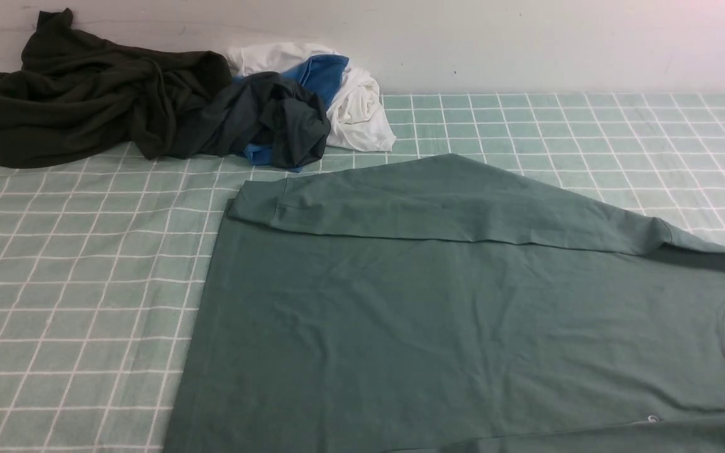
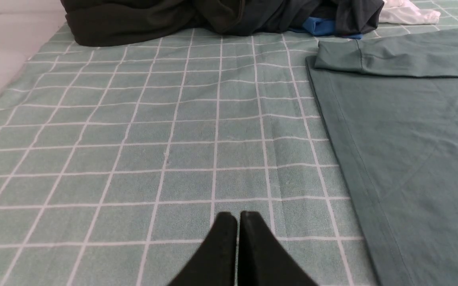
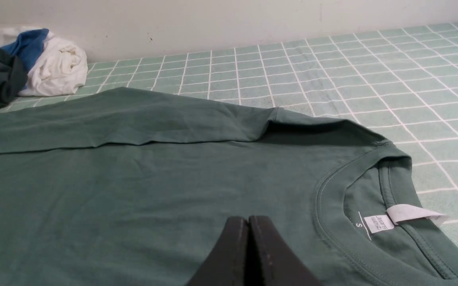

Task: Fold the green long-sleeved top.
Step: Use the left arm to clamp the cuff closest to it

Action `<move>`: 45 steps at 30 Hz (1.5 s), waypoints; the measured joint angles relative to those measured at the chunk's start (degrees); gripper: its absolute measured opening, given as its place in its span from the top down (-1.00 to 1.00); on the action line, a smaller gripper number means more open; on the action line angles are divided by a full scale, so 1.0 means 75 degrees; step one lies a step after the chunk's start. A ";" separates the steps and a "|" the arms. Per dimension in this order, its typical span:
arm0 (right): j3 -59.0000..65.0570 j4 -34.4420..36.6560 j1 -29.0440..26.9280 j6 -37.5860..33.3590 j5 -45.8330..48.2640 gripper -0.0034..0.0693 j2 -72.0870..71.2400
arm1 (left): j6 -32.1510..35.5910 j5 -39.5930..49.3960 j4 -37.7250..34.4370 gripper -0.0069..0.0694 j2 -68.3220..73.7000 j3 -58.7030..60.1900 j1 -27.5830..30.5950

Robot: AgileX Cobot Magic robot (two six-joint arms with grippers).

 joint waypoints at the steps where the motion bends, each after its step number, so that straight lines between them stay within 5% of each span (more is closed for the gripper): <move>1: 0.0000 0.0000 0.0000 0.0000 0.0000 0.94 0.0000 | 0.0000 0.0000 0.0000 0.83 0.0000 0.0000 0.0000; 40: 0.0000 -0.0007 0.0000 0.0000 0.0000 0.94 0.0000 | 0.0004 0.0000 0.0007 0.83 0.0000 0.0000 0.0000; 45: 0.0000 -0.0007 0.0000 0.0000 0.0000 0.94 0.0000 | -0.0293 0.0000 -0.0725 0.83 0.0000 0.0000 0.0000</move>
